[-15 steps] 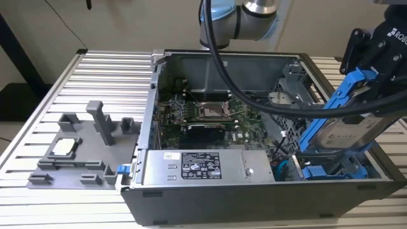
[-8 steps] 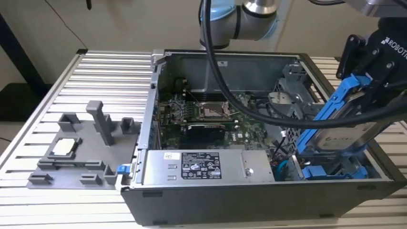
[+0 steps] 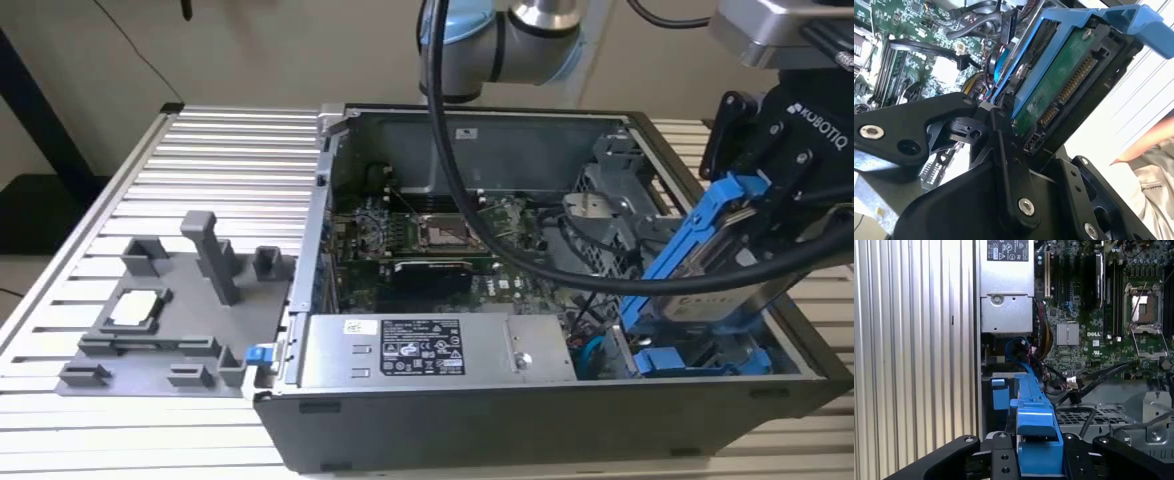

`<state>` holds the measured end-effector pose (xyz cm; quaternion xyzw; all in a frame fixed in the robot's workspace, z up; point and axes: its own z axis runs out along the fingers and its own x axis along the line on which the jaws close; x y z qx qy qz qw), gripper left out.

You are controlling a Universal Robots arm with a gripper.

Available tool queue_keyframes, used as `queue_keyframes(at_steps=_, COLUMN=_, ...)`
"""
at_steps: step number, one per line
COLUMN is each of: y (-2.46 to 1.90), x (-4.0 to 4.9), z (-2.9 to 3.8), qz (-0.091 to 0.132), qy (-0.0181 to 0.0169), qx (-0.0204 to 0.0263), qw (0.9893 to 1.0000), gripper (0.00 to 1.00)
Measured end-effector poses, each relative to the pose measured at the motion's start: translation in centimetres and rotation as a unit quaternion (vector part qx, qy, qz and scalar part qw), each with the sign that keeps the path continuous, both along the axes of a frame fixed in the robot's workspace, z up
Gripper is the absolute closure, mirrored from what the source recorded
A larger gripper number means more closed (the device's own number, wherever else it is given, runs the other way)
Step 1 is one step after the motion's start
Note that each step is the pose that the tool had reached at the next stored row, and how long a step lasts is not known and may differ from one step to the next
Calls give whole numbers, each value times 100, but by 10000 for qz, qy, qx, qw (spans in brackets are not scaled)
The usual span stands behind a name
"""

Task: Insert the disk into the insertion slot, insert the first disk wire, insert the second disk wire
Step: 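Insert the disk into the insertion slot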

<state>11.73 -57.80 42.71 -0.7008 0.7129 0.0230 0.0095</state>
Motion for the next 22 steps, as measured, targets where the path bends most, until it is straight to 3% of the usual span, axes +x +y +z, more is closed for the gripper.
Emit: queue_keyframes(at_steps=22, y=-9, x=67, z=-143, qz=0, qy=-7, qx=0, qw=10000, gripper=67)
